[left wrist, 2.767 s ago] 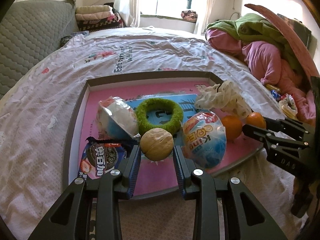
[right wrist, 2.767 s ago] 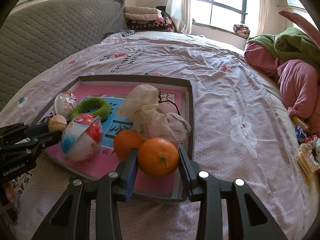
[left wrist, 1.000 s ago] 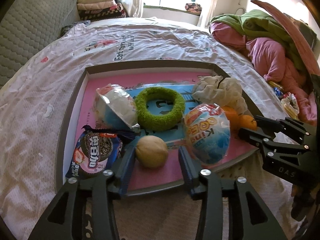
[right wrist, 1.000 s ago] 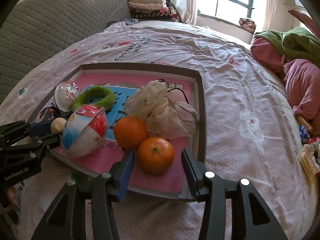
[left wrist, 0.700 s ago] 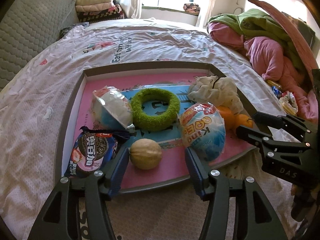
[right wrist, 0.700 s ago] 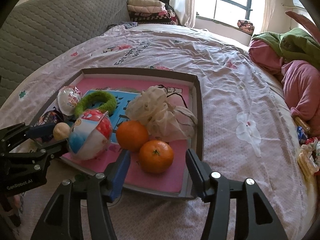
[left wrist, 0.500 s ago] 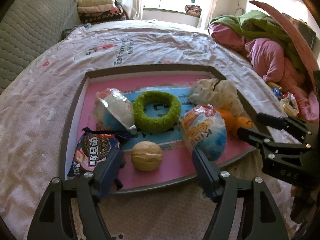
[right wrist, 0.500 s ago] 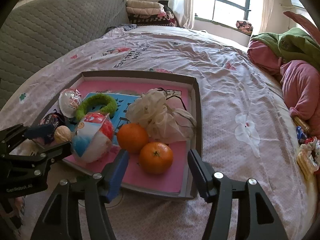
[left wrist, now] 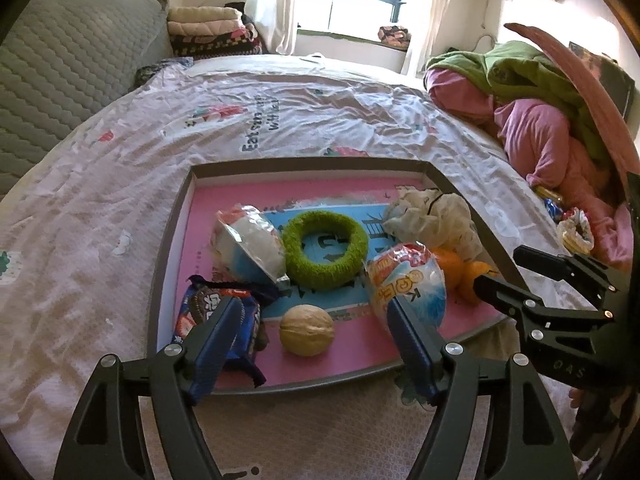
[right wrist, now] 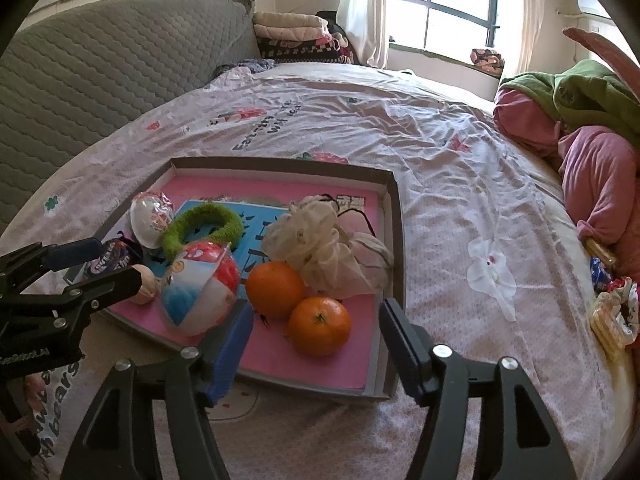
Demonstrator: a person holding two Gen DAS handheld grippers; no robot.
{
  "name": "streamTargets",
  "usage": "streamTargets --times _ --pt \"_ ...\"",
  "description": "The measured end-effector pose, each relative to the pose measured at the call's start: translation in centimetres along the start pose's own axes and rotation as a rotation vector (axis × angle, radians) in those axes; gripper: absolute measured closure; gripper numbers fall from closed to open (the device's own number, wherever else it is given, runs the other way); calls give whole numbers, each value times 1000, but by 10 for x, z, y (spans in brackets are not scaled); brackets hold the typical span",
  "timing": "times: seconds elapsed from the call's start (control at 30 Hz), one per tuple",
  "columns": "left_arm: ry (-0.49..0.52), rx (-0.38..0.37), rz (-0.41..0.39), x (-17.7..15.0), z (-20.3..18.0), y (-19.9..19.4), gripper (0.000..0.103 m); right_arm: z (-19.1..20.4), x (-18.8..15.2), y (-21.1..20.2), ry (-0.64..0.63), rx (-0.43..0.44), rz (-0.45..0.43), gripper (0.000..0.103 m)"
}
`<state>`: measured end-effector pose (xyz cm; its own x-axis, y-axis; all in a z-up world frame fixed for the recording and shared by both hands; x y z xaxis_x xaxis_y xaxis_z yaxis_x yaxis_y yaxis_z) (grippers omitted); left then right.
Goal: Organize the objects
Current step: 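Open the left tool to release the beige ball while the right tool releases the tangerine, then withdraw both open tools back from the tray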
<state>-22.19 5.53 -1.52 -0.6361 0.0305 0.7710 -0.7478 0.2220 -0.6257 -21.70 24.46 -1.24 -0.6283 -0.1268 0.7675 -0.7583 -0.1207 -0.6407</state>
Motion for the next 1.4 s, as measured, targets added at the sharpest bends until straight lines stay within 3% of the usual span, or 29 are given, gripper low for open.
streamTargets --times 0.67,1.4 --pt "-3 107 -101 13 3 -39 24 9 18 -38 6 -11 -144 23" --pt "-35 152 -160 2 16 -98 23 10 23 -103 35 -24 -241 22"
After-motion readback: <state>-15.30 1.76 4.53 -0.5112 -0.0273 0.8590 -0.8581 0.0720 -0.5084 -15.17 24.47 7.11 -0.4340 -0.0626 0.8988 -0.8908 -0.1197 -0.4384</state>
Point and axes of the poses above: each gripper's, at about its wrist camera, not at the fingertips, and y roughly the way its jaws point, z to its left, x to its top, the point moved 1 cm from there along y, roughly the way its jaws point, and after that the axes turned 7 degrees about -z, right-handed, at the moved point
